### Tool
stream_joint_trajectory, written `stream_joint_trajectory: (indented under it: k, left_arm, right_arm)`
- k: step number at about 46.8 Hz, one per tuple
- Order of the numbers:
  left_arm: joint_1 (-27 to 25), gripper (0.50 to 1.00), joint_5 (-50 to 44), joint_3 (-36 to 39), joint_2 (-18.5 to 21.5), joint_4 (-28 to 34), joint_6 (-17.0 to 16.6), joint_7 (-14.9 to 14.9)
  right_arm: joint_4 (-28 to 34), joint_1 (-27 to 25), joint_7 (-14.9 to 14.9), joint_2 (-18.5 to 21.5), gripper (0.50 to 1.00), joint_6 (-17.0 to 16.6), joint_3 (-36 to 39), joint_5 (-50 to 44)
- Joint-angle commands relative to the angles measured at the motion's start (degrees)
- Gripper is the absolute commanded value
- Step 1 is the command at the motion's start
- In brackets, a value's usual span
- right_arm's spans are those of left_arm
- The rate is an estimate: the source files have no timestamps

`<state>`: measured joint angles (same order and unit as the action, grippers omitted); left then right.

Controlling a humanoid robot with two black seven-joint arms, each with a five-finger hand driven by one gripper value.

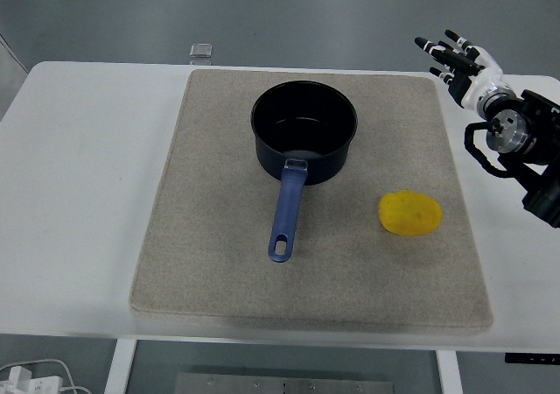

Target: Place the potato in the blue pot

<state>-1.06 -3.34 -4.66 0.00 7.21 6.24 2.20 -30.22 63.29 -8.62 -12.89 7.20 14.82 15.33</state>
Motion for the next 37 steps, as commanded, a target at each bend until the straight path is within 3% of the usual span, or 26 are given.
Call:
stream_joint_trajectory:
  k: [1,9,17,29,33,37]
  left_arm:
    - [0.00,1.000,0.00,0.00,0.00,0.00,0.00,0.00]
    - [0.00,1.000,0.00,0.00,0.00,0.00,0.00,0.00]
    - [0.00,1.000,0.00,0.00,0.00,0.00,0.00,0.00]
    - [0.00,1.000,0.00,0.00,0.00,0.00,0.00,0.00]
    - [0.00,1.000,0.00,0.00,0.00,0.00,0.00,0.00]
    - [0.00,1.000,0.00,0.00,0.00,0.00,0.00,0.00]
  right_arm:
    - [-0.02,0.16,-0.16,-0.03,0.956,-0.08,0.03,0.22]
    - [-0.02,0.16,-1.22,0.15,0.954,0.10,0.12,0.22]
    - [-0.02,0.25,-7.28,0.32,0.952,1.50,0.38,-0.39]
    - [-0.89,0.16,-7.20,0.23,0.952,3.35,0.03,-0.30]
    - [-4.49,0.16,-7.28,-0.99,0.952,3.79,-0.58,-0.57]
    - [-9.85,-0.36,-7.72,-4.77,0.952,3.88,-1.37,-3.02]
